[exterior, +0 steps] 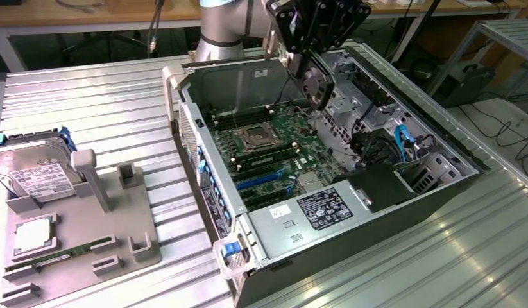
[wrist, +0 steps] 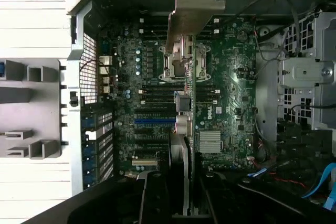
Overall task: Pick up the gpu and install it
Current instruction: 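Pick up the gpu and move the gpu toward the slot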
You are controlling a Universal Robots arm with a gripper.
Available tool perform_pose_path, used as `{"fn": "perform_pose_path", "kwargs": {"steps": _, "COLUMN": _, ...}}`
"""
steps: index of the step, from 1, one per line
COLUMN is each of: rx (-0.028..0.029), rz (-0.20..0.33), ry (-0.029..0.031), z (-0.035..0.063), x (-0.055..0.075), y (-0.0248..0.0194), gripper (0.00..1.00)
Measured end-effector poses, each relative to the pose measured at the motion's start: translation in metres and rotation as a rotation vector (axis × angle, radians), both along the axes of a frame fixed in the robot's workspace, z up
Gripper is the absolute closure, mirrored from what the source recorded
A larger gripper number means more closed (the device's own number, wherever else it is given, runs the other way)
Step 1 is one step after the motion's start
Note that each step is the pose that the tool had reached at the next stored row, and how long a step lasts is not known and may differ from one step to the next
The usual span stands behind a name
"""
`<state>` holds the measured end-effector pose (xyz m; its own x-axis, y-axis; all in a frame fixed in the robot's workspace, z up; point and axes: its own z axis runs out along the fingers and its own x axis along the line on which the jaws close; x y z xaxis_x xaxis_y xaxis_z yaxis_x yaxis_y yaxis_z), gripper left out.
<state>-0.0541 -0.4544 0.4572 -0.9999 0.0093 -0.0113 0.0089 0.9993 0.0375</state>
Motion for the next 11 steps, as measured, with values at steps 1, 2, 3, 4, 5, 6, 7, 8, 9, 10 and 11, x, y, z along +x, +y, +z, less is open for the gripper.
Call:
{"fn": "perform_pose_path", "kwargs": {"steps": 1, "rx": -0.0001, "rz": 0.0, "ry": 0.0, "z": 0.0, "x": 0.003, "y": 0.0, "gripper": 0.73}}
{"fn": "perform_pose_path", "kwargs": {"steps": 2, "rx": 0.0, "rz": 0.0, "ry": 0.0, "z": -0.0001, "x": 0.004, "y": 0.0, "gripper": 0.73}}
{"fn": "perform_pose_path", "kwargs": {"steps": 3, "rx": 0.0, "rz": 0.0, "ry": 0.0, "z": -0.0001, "x": 0.006, "y": 0.0, "gripper": 0.73}}
{"fn": "perform_pose_path", "kwargs": {"steps": 4, "rx": -0.0001, "rz": 0.0, "ry": 0.0, "z": -0.0001, "x": 0.008, "y": 0.0, "gripper": 0.73}}
{"fn": "perform_pose_path", "kwargs": {"steps": 5, "rx": 0.0, "rz": 0.0, "ry": 0.0, "z": -0.0001, "x": 0.01, "y": 0.0, "gripper": 0.73}}
{"fn": "perform_pose_path", "kwargs": {"steps": 6, "rx": 0.0, "rz": 0.0, "ry": 0.0, "z": -0.0002, "x": 0.011, "y": 0.0, "gripper": 0.73}}
{"fn": "perform_pose_path", "kwargs": {"steps": 7, "rx": 0.0, "rz": 0.0, "ry": 0.0, "z": -0.0002, "x": 0.013, "y": 0.0, "gripper": 0.73}}
{"fn": "perform_pose_path", "kwargs": {"steps": 8, "rx": 0.0, "rz": 0.0, "ry": 0.0, "z": -0.0002, "x": 0.015, "y": 0.0, "gripper": 0.73}}
{"fn": "perform_pose_path", "kwargs": {"steps": 9, "rx": 0.0, "rz": 0.0, "ry": 0.0, "z": -0.0003, "x": 0.017, "y": 0.0, "gripper": 0.73}}
{"fn": "perform_pose_path", "kwargs": {"steps": 10, "rx": -0.0001, "rz": 0.0, "ry": 0.0, "z": -0.0003, "x": 0.019, "y": 0.0, "gripper": 0.73}}
{"fn": "perform_pose_path", "kwargs": {"steps": 11, "rx": 0.0, "rz": 0.0, "ry": 0.0, "z": -0.0003, "x": 0.02, "y": 0.0, "gripper": 0.73}}
